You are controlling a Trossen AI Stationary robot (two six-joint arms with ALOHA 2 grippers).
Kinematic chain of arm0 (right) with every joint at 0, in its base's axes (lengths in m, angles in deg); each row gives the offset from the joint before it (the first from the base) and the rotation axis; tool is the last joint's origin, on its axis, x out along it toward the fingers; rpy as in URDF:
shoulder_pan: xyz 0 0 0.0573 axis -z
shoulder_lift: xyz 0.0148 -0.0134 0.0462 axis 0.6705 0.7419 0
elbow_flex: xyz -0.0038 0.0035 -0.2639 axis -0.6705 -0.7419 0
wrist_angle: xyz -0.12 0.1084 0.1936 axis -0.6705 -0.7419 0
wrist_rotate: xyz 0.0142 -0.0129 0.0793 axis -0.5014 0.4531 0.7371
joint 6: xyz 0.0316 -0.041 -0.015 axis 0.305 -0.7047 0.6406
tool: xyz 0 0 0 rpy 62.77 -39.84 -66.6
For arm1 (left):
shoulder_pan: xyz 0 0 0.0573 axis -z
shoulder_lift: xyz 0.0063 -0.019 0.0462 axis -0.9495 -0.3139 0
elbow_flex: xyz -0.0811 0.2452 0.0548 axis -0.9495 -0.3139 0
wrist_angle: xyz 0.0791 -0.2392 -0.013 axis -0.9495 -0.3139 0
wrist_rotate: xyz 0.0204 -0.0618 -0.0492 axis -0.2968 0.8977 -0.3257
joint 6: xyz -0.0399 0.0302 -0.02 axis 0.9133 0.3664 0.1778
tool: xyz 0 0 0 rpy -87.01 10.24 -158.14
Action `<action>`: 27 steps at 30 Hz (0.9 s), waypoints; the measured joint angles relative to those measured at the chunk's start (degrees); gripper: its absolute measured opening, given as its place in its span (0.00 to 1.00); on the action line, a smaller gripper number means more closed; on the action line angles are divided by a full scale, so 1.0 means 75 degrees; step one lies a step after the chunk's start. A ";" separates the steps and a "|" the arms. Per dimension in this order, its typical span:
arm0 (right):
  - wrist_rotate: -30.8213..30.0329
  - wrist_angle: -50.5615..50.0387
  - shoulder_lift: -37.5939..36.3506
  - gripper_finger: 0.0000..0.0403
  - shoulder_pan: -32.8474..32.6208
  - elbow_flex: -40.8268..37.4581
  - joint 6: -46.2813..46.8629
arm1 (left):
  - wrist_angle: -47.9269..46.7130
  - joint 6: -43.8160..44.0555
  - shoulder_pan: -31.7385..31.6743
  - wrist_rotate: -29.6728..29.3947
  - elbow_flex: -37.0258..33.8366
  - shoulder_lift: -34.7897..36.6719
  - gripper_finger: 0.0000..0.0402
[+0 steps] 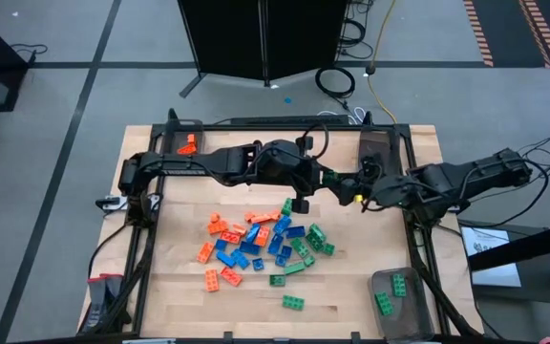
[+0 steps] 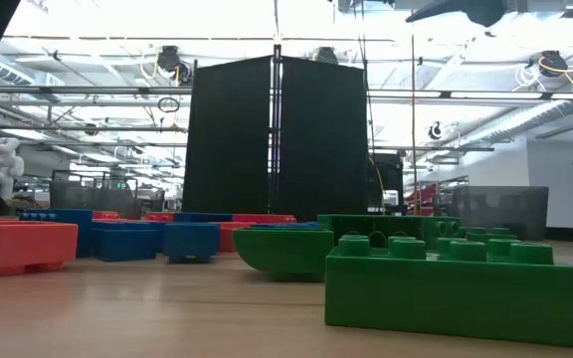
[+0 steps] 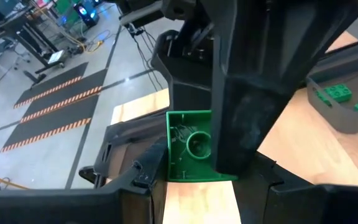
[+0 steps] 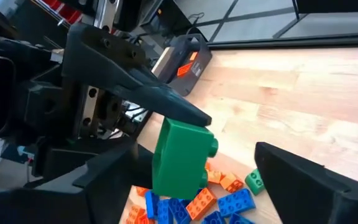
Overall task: Sort blocks
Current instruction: Put the green game piece into the bottom right black bin
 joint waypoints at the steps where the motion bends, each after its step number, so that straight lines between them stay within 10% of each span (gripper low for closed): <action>1: 0.0003 0.0010 0.0018 0.74 0.0021 0.0000 0.0000 | 0.0007 0.0000 0.0003 0.0000 0.0000 0.0000 0.31; 10: 0.0154 0.0289 0.0027 0.23 0.0064 0.0003 -0.0349 | 0.0035 -0.0053 0.0035 -0.0070 -0.0003 -0.0006 0.31; 19: 0.0120 0.0346 0.0027 0.21 0.0068 0.0006 -0.0488 | 0.0067 -0.0059 0.0032 -0.0088 -0.0003 -0.0003 0.33; 27: 0.0198 0.0282 0.0050 0.20 0.0054 -0.0006 -0.0853 | 0.0047 0.0083 0.0041 -0.0267 0.0000 -0.0003 0.78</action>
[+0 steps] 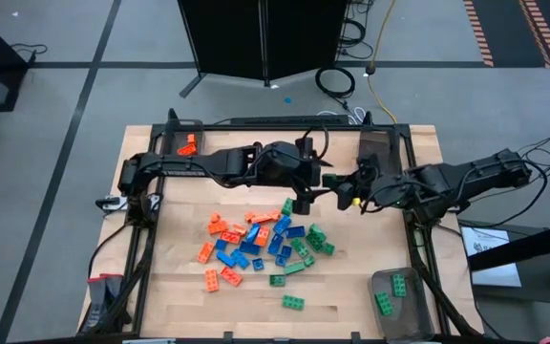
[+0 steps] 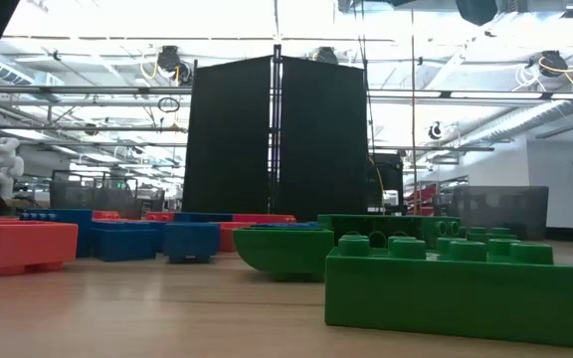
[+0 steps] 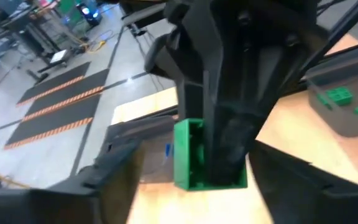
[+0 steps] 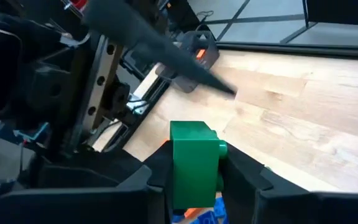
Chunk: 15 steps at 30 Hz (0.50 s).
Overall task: Sort blocks
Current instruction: Put the green game piece into the bottom right black bin
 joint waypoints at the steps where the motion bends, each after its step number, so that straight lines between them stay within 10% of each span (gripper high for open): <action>1: -0.0015 0.0000 -0.0003 0.20 0.0000 0.0000 0.0002 | -0.0014 -0.0004 -0.0003 -0.0128 0.0000 0.0003 0.82; 9: -0.0259 -0.1467 -0.0012 0.20 -0.0012 0.0000 0.0841 | -0.1362 -0.0064 -0.0003 -0.0648 0.0003 0.0040 0.96; 15: 0.1276 -0.3521 0.0037 0.20 -0.0958 0.0000 0.2684 | -0.2696 -0.0071 -0.0006 -0.0680 0.0006 0.0044 0.97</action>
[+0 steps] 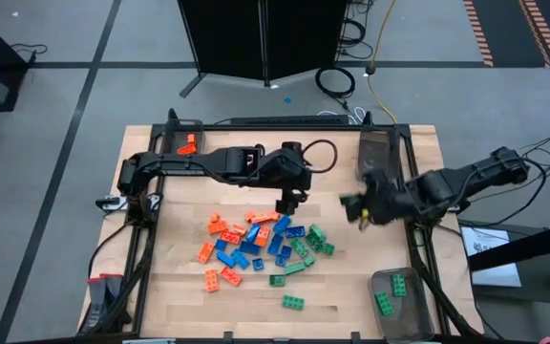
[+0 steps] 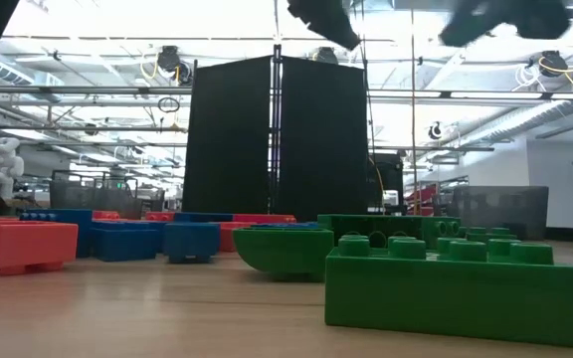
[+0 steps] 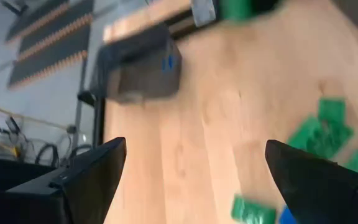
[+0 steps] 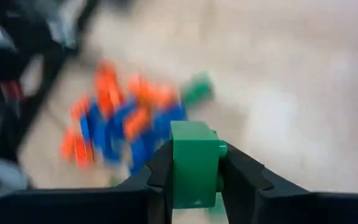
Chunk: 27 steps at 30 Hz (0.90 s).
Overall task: Sort blocks
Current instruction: Put the green game piece into the bottom right black bin
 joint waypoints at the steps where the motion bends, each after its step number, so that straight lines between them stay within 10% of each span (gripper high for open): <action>1: 0.0410 -0.0294 0.0026 0.20 -0.0234 0.0000 0.0315 | -0.0135 0.0000 0.0000 -0.0002 0.0000 0.0000 0.97; 16: 0.4998 -0.0320 0.1625 0.20 -0.4500 0.0002 0.4854 | -0.0355 0.0067 0.0000 0.0191 -0.0058 0.0000 0.97; 27: 0.5490 0.0985 0.3113 0.24 -0.5197 0.0003 0.4839 | -0.0280 0.0176 0.0000 0.0507 -0.0061 0.0000 0.97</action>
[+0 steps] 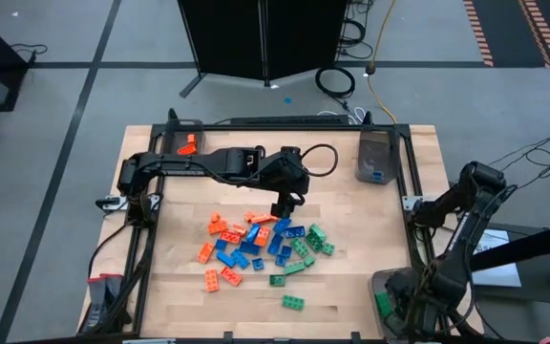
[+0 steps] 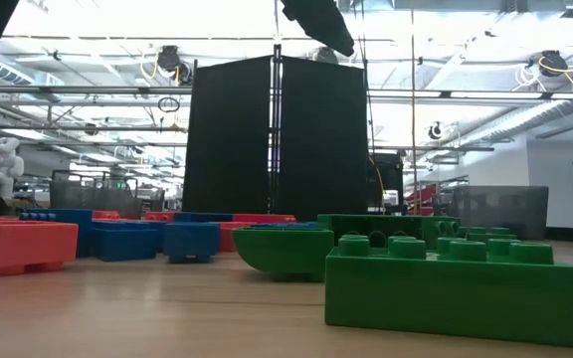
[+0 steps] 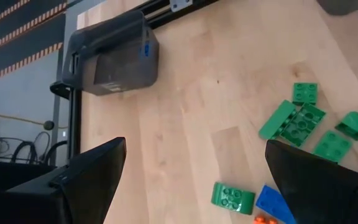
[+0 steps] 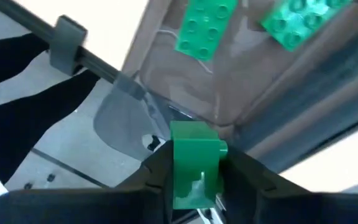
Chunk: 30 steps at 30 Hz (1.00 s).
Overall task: Sort blocks
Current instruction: Put the green game piece into the bottom right black bin
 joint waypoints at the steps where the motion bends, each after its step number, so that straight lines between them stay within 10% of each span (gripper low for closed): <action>1: -0.0033 0.0071 0.0019 0.30 0.0000 0.0000 -0.0059 | 0.0000 0.0098 0.0000 0.0015 0.0000 0.0000 0.97; 10: -0.0054 0.0021 -0.0034 0.70 0.0012 0.0000 -0.0122 | -0.0023 0.0537 -0.0015 0.0283 -0.0003 0.0000 0.97; 30: -0.0112 0.0180 -0.0058 0.68 0.0017 0.0003 -0.0149 | 0.1182 -0.1496 0.0016 0.2972 -0.0012 -0.2670 0.97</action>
